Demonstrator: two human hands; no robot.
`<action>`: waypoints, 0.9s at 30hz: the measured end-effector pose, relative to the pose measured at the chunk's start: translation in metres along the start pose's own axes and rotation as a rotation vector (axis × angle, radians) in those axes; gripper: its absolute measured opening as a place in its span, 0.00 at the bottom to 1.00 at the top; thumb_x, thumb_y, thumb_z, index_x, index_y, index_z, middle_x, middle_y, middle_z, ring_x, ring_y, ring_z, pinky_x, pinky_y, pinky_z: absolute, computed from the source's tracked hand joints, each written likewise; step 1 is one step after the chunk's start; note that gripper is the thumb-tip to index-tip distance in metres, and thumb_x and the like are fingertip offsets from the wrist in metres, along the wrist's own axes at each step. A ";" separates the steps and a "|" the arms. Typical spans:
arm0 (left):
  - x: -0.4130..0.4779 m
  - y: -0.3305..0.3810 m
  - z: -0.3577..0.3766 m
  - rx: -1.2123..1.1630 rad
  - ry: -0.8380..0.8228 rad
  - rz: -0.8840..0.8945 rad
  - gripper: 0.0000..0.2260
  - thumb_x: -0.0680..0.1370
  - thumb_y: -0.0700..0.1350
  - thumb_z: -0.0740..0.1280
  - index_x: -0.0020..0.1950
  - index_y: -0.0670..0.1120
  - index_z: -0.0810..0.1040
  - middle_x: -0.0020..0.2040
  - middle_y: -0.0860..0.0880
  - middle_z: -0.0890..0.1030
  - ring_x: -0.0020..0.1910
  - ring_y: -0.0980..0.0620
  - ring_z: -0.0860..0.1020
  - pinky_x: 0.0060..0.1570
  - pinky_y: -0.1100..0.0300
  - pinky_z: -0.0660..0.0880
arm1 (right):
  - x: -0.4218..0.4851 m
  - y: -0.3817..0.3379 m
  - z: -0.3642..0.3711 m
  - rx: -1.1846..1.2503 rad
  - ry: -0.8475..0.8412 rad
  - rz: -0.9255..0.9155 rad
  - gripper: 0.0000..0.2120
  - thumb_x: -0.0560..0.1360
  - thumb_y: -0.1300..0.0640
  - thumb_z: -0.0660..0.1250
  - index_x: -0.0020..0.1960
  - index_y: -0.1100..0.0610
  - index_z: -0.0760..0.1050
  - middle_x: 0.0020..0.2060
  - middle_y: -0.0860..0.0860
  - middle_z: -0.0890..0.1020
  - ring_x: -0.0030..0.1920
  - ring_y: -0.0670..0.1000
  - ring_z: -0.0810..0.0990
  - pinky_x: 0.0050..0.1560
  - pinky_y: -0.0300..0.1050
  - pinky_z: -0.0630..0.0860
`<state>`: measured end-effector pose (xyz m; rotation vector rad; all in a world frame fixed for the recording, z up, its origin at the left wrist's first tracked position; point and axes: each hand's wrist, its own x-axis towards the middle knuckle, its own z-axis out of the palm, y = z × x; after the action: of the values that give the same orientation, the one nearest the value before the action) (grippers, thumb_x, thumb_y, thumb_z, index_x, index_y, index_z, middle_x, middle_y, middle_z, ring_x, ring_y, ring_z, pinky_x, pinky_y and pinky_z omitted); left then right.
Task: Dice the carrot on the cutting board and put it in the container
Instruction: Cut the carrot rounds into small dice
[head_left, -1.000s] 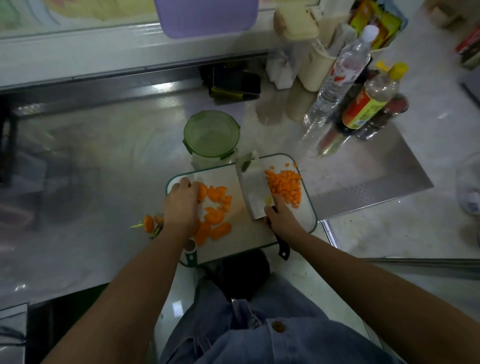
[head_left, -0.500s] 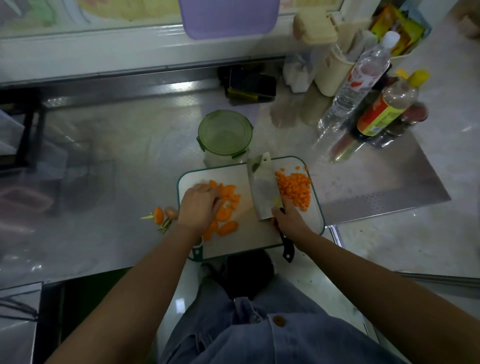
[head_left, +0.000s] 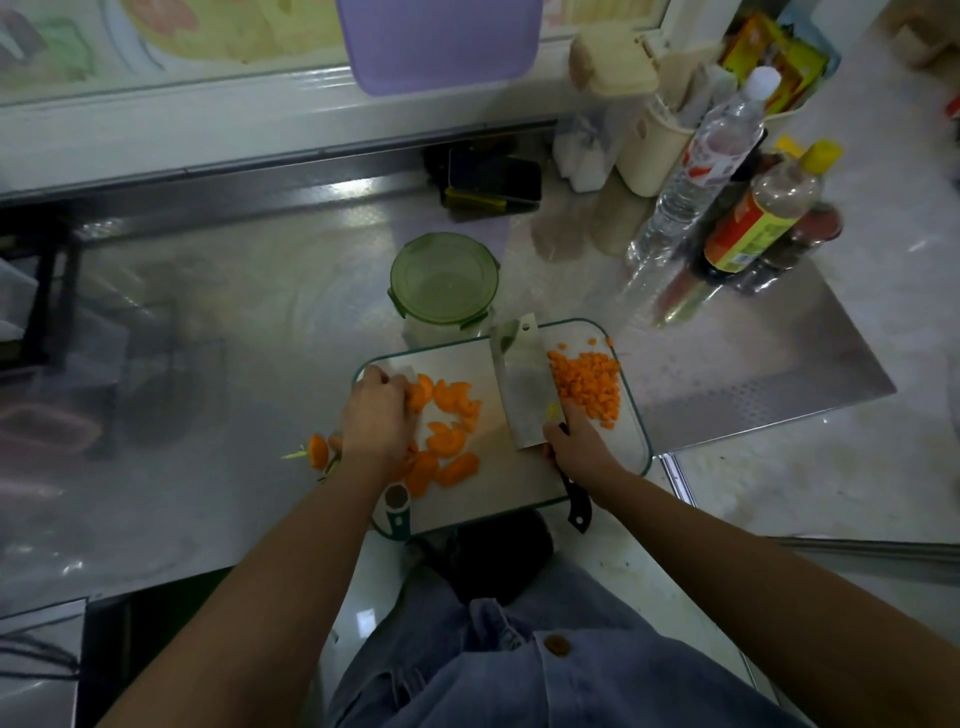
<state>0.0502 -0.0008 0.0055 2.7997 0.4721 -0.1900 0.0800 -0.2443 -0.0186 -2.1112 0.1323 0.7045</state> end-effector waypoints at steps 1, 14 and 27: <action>0.000 -0.001 0.000 -0.042 -0.014 -0.014 0.08 0.76 0.42 0.66 0.53 0.41 0.79 0.54 0.41 0.72 0.48 0.42 0.75 0.48 0.49 0.75 | 0.001 0.000 0.001 -0.006 0.006 0.011 0.18 0.80 0.55 0.56 0.70 0.54 0.62 0.45 0.58 0.77 0.44 0.59 0.77 0.48 0.57 0.74; 0.005 -0.001 0.007 -0.295 0.011 -0.275 0.07 0.75 0.39 0.69 0.52 0.44 0.80 0.56 0.39 0.71 0.46 0.39 0.76 0.51 0.49 0.76 | -0.003 -0.005 -0.001 -0.028 0.007 0.012 0.15 0.80 0.56 0.56 0.66 0.56 0.65 0.46 0.59 0.76 0.44 0.57 0.76 0.50 0.58 0.75; 0.007 0.002 -0.005 -0.297 0.009 -0.226 0.06 0.75 0.38 0.68 0.51 0.41 0.77 0.55 0.40 0.72 0.47 0.42 0.75 0.50 0.54 0.72 | -0.001 -0.005 -0.003 -0.044 -0.016 0.023 0.16 0.80 0.56 0.56 0.66 0.55 0.65 0.46 0.57 0.77 0.45 0.57 0.76 0.51 0.57 0.75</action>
<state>0.0577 0.0010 0.0100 2.4561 0.7532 -0.1419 0.0822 -0.2436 -0.0134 -2.1481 0.1335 0.7437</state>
